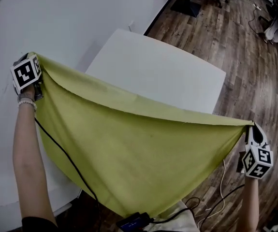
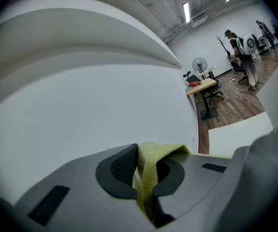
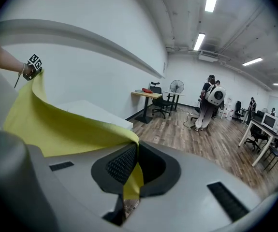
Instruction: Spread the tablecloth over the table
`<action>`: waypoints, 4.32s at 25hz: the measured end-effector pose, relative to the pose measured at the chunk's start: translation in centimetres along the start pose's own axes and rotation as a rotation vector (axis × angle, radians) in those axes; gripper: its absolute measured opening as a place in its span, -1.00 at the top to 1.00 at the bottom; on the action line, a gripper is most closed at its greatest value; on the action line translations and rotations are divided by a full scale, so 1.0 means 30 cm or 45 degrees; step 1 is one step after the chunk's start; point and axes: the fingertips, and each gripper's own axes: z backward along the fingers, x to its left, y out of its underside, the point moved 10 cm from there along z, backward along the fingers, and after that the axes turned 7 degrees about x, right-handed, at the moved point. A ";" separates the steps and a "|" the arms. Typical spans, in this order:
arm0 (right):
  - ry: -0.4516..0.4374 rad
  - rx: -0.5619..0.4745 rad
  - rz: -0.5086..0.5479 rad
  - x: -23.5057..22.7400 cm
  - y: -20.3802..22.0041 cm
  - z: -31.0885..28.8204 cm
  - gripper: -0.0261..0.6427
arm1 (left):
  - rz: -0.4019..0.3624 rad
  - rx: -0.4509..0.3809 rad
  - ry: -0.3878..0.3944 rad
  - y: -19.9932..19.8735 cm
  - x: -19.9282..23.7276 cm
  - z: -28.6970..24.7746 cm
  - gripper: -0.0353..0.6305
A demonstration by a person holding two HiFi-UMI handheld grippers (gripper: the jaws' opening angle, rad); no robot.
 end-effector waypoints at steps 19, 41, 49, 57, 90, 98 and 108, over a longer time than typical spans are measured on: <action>0.024 0.242 -0.031 0.027 0.231 -0.224 0.82 | -0.673 0.287 0.143 0.194 -0.350 -0.289 0.85; -0.233 0.134 -0.372 0.394 0.381 0.208 0.28 | -0.390 0.384 0.932 0.643 -0.143 -0.040 0.13; -0.342 0.134 -0.425 0.661 0.432 0.262 0.24 | -0.218 0.438 1.018 0.876 -0.083 0.021 0.12; -0.326 0.153 -0.516 0.767 0.455 0.189 0.24 | -0.103 0.465 1.104 0.884 -0.196 -0.043 0.11; -0.225 0.119 -0.648 0.561 0.226 -0.111 0.24 | -0.244 0.422 1.066 0.561 -0.507 -0.195 0.84; -0.260 0.110 -0.696 0.535 0.202 -0.153 0.24 | -0.223 0.403 1.055 0.495 -0.558 -0.237 0.84; -0.301 0.121 -0.718 0.488 0.138 -0.260 0.24 | -0.252 0.376 1.029 0.420 -0.639 -0.310 0.84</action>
